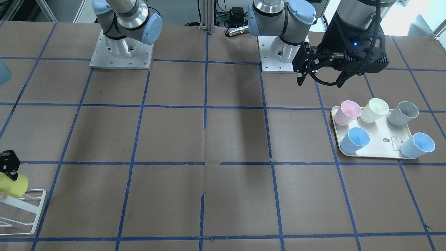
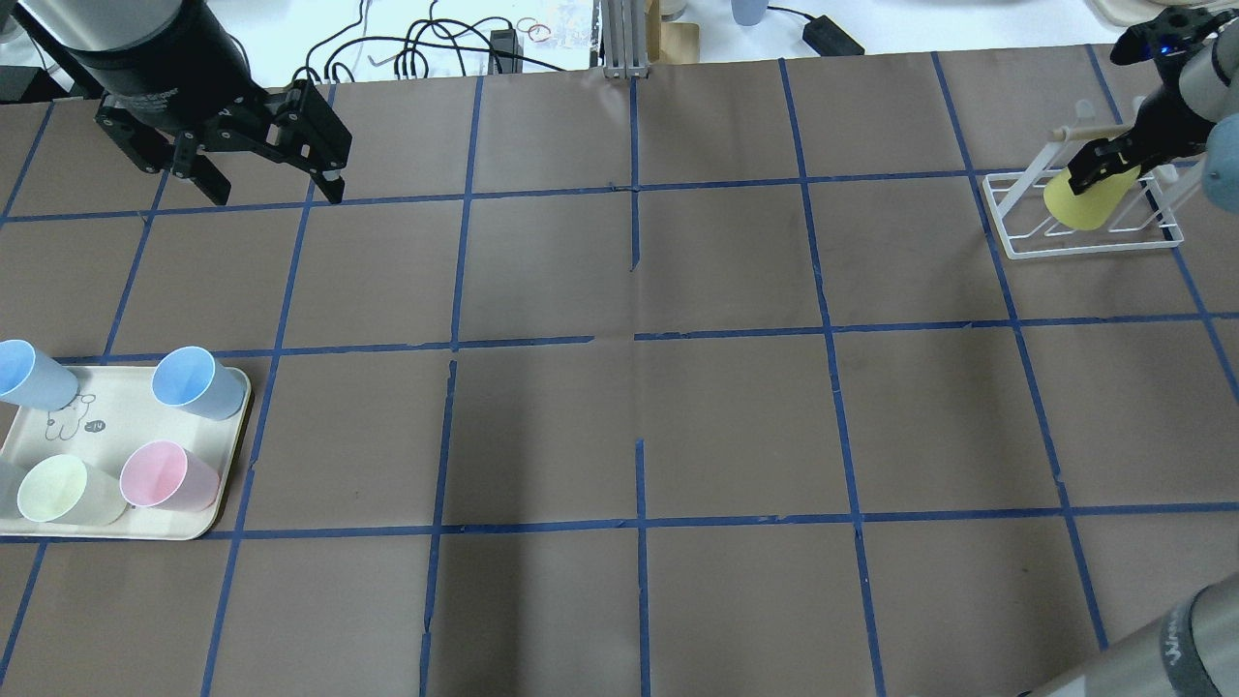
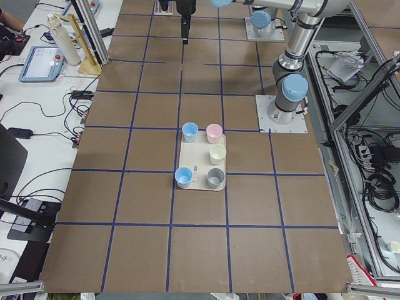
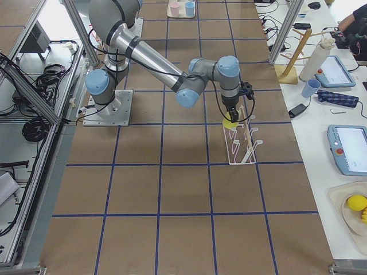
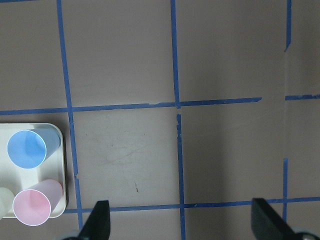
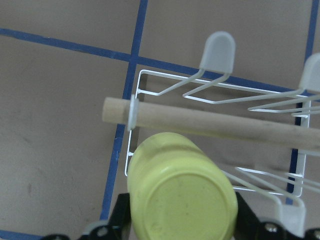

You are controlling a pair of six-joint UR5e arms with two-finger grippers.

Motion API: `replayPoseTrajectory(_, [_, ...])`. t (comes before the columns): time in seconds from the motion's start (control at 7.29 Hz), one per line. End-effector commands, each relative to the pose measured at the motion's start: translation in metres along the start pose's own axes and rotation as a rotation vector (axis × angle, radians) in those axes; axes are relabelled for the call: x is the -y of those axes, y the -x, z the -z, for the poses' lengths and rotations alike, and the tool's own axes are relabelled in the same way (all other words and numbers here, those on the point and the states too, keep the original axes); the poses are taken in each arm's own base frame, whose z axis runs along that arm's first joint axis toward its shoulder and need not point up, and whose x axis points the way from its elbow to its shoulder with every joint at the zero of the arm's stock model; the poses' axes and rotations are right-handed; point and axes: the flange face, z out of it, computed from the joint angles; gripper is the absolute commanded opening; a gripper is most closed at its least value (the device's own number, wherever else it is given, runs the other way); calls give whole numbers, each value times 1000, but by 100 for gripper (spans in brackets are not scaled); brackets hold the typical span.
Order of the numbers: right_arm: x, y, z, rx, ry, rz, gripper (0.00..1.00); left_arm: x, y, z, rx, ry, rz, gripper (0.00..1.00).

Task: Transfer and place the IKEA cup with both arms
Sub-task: 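Lower the right gripper and close it on the yellow cup in the rack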

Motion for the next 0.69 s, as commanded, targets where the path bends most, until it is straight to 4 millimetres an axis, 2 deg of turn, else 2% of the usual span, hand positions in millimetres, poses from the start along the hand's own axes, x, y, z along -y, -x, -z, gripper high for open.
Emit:
replayPoseTrajectory(0.0, [1,1,38,-18,-7,1,4,-4,-2,7,-6,-14,0,100])
replayPoseTrajectory(0.27, [-9,10,77,-13,2,2,3,-8,-3,14,-7,-27,3,100])
replayPoseTrajectory(0.55, [-24,34,144,-18,-24,6,4,-9,-1,15,4,-32,1,100])
